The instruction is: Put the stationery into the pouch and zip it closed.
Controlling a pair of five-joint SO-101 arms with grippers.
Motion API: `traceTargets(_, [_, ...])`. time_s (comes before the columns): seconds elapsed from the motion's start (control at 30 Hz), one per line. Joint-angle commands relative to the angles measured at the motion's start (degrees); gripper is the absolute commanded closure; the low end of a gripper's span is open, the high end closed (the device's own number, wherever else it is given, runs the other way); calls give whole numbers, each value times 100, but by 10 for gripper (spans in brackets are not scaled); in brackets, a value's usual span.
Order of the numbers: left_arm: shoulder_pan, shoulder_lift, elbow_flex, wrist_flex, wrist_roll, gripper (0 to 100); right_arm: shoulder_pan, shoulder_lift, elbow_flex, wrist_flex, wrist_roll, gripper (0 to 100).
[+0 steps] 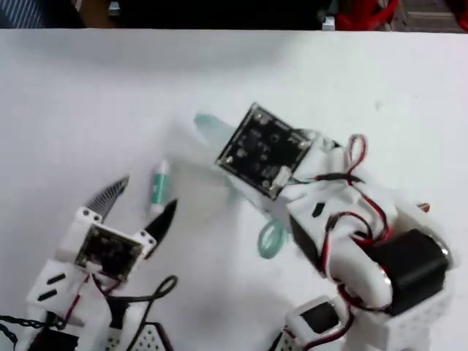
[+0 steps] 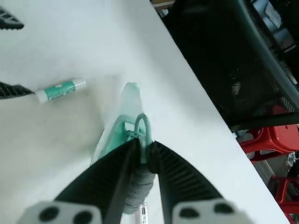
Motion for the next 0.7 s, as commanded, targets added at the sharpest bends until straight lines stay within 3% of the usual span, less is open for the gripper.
traceTargets(0.0, [-31,13,-229,132,589,721,286,462,-1231,13,-554,982])
traceTargets(0.13, [-22,13,-237,211,651,721,699,1130,-2101,22,-1125,982])
traceTargets(0.3, [-13,13,-229,211,677,721,699,1385,-2593,22,-1776,982])
traceTargets(0.5, [-13,13,-229,211,659,720,-92,1385,-2549,31,-1820,982])
traceTargets(0.67, [-22,13,-193,229,651,720,-286,1367,-2145,40,-1820,982])
